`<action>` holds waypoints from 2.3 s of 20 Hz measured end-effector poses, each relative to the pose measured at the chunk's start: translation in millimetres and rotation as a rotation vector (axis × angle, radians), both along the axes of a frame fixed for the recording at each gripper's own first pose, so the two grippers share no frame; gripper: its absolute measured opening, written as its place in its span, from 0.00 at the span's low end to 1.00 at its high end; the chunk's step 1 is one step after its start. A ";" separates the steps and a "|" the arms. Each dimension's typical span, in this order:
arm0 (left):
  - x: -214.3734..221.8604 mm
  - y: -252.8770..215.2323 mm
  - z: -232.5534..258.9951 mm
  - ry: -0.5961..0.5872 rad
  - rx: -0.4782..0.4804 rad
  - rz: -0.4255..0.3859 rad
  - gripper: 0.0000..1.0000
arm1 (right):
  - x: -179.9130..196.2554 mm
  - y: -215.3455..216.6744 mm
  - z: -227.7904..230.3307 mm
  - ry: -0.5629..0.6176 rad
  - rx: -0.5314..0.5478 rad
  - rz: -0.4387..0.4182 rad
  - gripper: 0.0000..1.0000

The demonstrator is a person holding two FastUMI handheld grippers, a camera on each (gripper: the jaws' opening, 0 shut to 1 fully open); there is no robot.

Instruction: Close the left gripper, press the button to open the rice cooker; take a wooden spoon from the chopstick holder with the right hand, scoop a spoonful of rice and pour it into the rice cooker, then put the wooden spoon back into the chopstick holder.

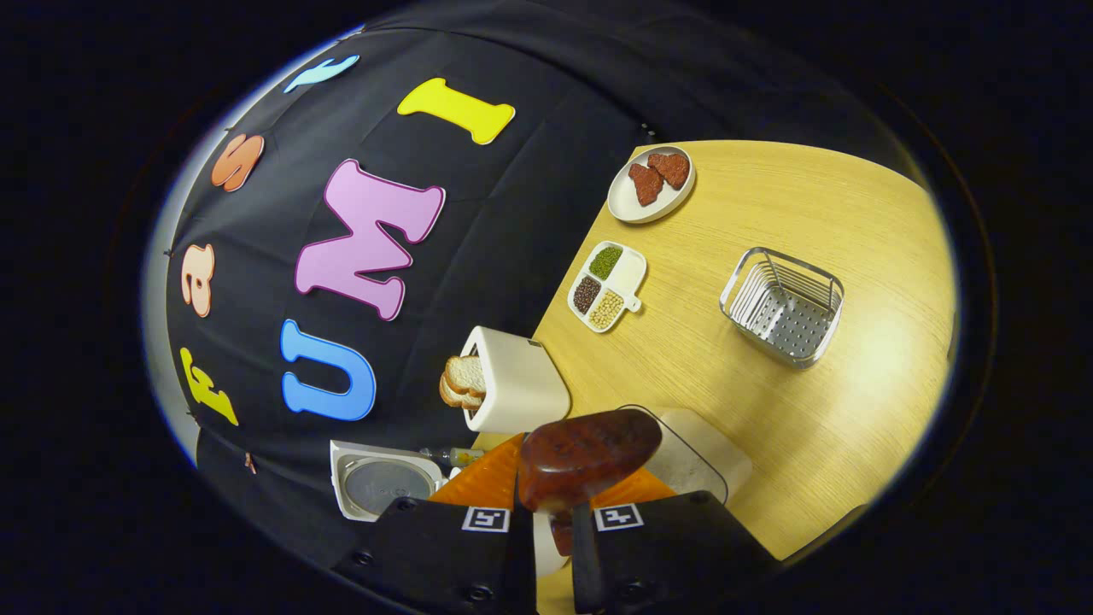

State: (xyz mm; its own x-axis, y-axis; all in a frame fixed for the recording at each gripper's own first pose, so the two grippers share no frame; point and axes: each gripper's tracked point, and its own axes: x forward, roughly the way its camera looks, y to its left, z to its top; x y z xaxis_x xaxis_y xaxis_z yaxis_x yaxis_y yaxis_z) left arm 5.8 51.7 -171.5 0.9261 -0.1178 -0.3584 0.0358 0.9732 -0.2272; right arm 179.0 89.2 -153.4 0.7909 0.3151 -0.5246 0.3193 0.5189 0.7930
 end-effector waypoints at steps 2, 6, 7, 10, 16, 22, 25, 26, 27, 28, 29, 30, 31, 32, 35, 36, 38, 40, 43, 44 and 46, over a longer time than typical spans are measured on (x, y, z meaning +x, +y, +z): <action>-1.7 2.7 -2.4 0.006 -0.007 0.015 0.96 | 6.4 6.8 6.5 -0.002 0.024 -0.004 0.22; -4.9 13.8 0.8 -0.004 -0.014 0.048 0.96 | 18.1 39.8 29.7 -0.023 0.107 0.019 0.21; -4.1 17.4 0.6 -0.005 -0.014 0.056 0.96 | 22.2 49.0 36.7 -0.030 0.123 0.026 0.21; -4.8 27.1 -0.1 -0.003 -0.021 0.077 0.96 | 30.2 84.6 49.5 -0.048 0.159 0.051 0.21; -7.3 50.8 8.6 -0.011 -0.029 0.130 0.96 | 44.0 152.8 64.1 -0.059 0.190 0.109 0.21; -8.6 77.8 14.1 -0.016 -0.041 0.174 0.96 | 53.3 231.6 64.3 -0.037 0.218 0.176 0.21; -11.2 89.5 12.7 -0.007 -0.045 0.200 0.96 | 53.5 272.1 64.7 -0.028 0.219 0.225 0.21; -10.7 92.7 10.8 -0.002 -0.043 0.205 0.96 | 56.2 283.8 64.5 -0.036 0.210 0.237 0.21; -11.1 95.9 9.7 0.003 -0.039 0.209 0.96 | 59.5 293.8 64.0 -0.049 0.196 0.248 0.21; -12.1 99.5 8.8 0.005 -0.037 0.214 0.96 | 62.2 303.3 63.7 -0.067 0.173 0.260 0.21; -12.8 103.0 9.0 0.007 -0.035 0.220 0.96 | 66.5 313.5 64.5 -0.090 0.140 0.277 0.21; -12.1 105.9 8.1 0.009 -0.035 0.228 0.96 | 70.4 321.4 64.1 -0.118 0.096 0.298 0.21; -11.9 108.8 7.2 0.012 -0.035 0.235 0.96 | 70.0 327.6 62.3 -0.146 0.041 0.317 0.21; -10.6 111.0 5.4 0.015 -0.038 0.241 0.96 | 72.9 332.3 62.4 -0.175 -0.014 0.323 0.21; -8.4 115.0 2.9 0.027 -0.051 0.253 0.96 | 79.3 357.8 75.8 -0.289 -0.133 0.367 0.21; -9.8 115.0 3.6 0.024 -0.051 0.255 0.96 | 80.3 367.5 76.7 -0.321 -0.168 0.391 0.21; -10.8 116.9 7.0 0.017 -0.050 0.259 0.96 | 82.2 380.7 76.2 -0.376 -0.237 0.428 0.21; -8.3 117.4 8.1 0.012 -0.066 0.259 0.96 | 79.8 388.8 72.9 -0.413 -0.306 0.455 0.20; -9.5 119.2 -1.1 0.030 -0.067 0.270 0.96 | 79.1 399.8 66.3 -0.467 -0.383 0.489 0.21; -10.0 119.1 -2.2 0.030 -0.061 0.271 0.96 | 78.9 401.7 62.1 -0.486 -0.418 0.505 0.21; -11.4 117.0 -2.5 0.030 -0.056 0.267 0.96 | 77.8 405.9 55.0 -0.526 -0.485 0.533 0.20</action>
State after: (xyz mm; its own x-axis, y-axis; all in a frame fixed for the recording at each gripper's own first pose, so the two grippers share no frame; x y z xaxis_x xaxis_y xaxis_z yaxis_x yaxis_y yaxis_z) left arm -5.6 168.7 -173.9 0.9163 0.1085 -0.3855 -0.2274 0.9333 -0.2778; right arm 256.8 495.2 -98.4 0.7789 0.5470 -0.3067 -0.4032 0.8114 0.4232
